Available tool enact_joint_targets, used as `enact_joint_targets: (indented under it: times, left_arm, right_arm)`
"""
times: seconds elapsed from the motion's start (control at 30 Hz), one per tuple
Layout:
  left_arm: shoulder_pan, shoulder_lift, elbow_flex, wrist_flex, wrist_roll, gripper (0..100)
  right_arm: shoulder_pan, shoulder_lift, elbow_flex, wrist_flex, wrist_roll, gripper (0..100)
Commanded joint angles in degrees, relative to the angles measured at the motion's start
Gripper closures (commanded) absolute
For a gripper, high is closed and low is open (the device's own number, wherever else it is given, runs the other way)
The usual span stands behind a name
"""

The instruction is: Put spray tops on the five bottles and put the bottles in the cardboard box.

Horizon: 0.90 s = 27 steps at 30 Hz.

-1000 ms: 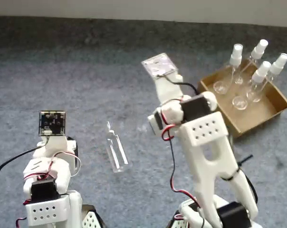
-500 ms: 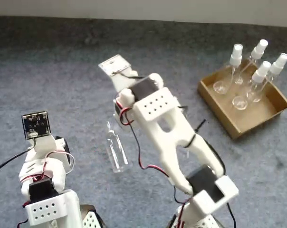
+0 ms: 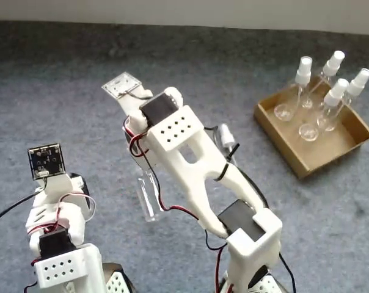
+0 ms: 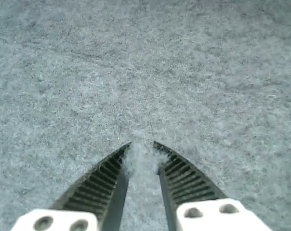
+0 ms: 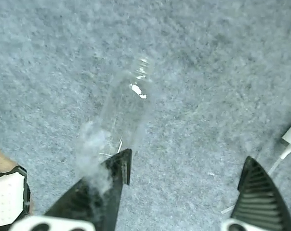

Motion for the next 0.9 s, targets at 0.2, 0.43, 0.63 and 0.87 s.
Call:
enact_joint_targets:
  times: [0.2,0.43,0.63,0.87]
  left_arm:
    - [-1.98,-0.75,-0.84,-1.58,0.62,97]
    - [-1.98,-0.75,-0.75,-1.58,0.62,97]
    - [-2.07,-0.75,-0.75,-1.58,0.62,97]
    - [-2.07,-0.75,-0.75,-1.67,0.62,97]
  right_arm:
    - [-1.71,3.03,-3.56,-2.95,-0.79,68.8]
    - [-3.03,13.05,-5.41,-2.77,-1.05,68.8]
    - [-8.48,13.32,-7.96,-3.74,-3.52,68.6]
    - [-8.22,13.49,-7.25,-8.84,-11.78,68.5]
